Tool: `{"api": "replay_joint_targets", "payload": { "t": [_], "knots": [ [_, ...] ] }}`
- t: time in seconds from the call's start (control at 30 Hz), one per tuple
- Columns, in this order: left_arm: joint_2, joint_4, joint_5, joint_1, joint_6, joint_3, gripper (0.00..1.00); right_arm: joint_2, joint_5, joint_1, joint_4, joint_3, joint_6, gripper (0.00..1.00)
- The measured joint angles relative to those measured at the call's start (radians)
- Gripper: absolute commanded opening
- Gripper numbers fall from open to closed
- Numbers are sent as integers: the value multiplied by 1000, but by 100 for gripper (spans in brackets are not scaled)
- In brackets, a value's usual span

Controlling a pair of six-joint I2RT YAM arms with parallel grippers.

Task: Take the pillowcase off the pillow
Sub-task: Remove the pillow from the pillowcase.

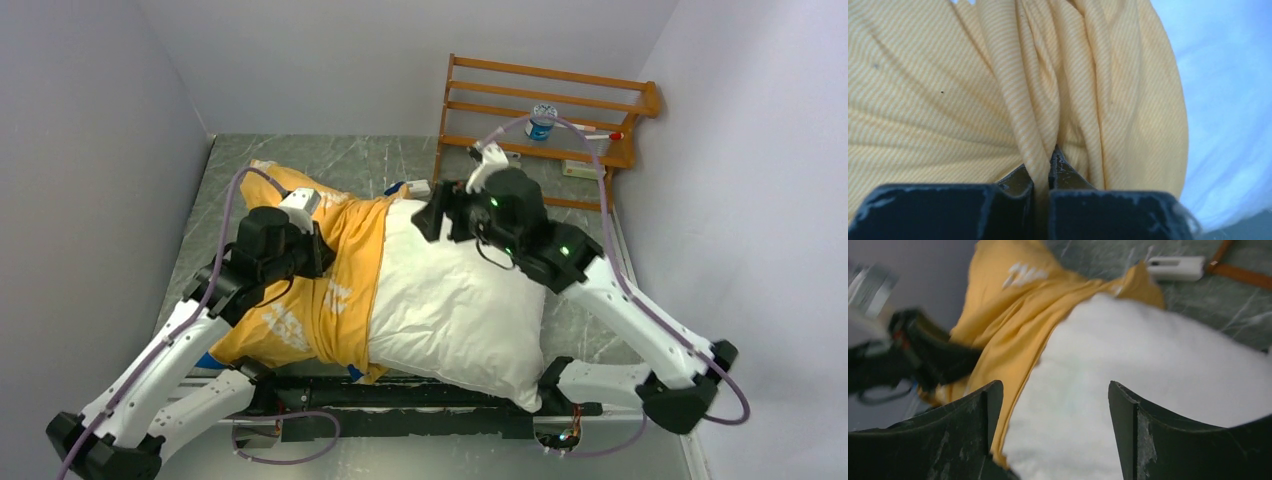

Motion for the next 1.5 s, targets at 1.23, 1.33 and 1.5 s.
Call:
{"api": "replay_joint_targets", "payload": {
  "t": [1.23, 1.33, 1.5],
  "knots": [
    [396, -165, 50, -32, 90, 556, 97, -195, -250, 41, 578, -669, -60, 0],
    [495, -188, 61, -71, 135, 528, 77, -216, -196, 124, 583, -679, -79, 0],
    [547, -245, -29, -117, 159, 476, 5, -198, -119, 181, 583, -682, -100, 0]
  ]
}}
